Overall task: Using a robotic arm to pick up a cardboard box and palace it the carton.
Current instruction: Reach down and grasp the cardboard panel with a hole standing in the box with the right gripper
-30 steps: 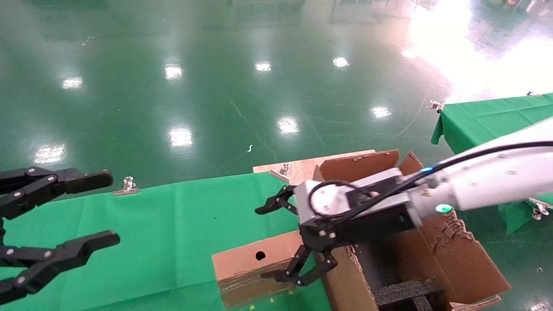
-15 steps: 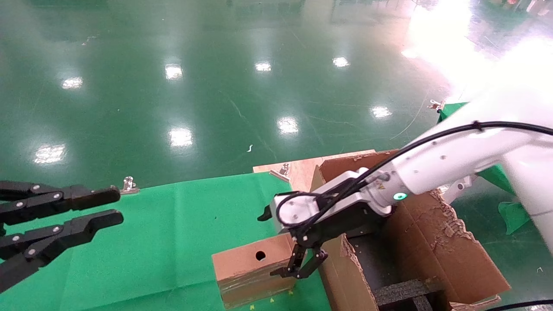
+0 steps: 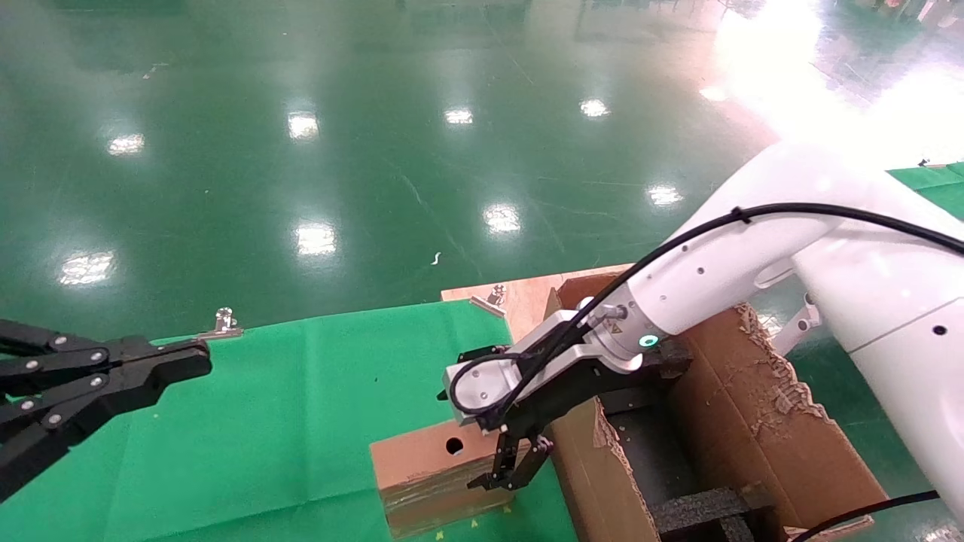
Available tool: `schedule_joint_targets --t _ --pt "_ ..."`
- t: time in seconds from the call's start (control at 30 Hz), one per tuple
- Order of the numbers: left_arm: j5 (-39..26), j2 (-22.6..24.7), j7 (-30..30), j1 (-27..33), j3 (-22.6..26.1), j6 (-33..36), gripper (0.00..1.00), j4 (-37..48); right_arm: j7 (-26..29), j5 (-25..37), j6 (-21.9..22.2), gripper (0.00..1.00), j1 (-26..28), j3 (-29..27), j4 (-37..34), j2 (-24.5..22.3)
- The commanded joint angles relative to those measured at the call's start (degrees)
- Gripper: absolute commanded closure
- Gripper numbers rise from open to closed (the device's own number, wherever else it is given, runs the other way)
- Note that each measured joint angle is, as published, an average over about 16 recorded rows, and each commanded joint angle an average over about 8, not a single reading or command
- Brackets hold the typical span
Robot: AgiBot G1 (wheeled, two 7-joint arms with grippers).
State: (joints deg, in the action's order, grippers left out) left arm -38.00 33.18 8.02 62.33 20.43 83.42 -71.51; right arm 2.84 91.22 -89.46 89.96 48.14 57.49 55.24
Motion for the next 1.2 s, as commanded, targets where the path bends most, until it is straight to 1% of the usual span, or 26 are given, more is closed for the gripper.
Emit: schedule_joint_targets --t 0.03,0.17,0.2,0.23,0.27,0.3,1.2 --pt "0.0 0.0 0.0 0.0 0.0 0.0 0.57 0.0 -0.4 0.3 0.0 0.11 0.3 0.7 -0.5 0.6" --pt "0.0 0.0 0.0 0.0 0.0 0.0 0.07 0.0 -0.8 0.5 -0.1 0.6 0.7 1.5 -1.4 1.1" --pt "0.0 0.0 0.0 0.0 0.0 0.0 0.0 0.0 -0.9 0.4 -0.1 0.72 0.8 1.7 -1.6 1.2" --pt "0.0 0.0 0.0 0.0 0.0 0.0 0.0 0.0 -0.9 0.5 -0.1 0.85 0.9 1.8 -1.7 1.3" --pt "0.0 0.0 0.0 0.0 0.0 0.0 0.0 0.0 -0.9 0.5 -0.1 0.94 0.9 1.9 -1.8 1.3" --pt "0.0 0.0 0.0 0.0 0.0 0.0 0.0 0.0 -0.9 0.5 -0.1 0.99 1.0 2.0 -1.9 1.4" --pt "0.0 0.0 0.0 0.0 0.0 0.0 0.0 0.0 -0.9 0.3 -0.1 1.0 0.7 1.5 -1.4 1.0"
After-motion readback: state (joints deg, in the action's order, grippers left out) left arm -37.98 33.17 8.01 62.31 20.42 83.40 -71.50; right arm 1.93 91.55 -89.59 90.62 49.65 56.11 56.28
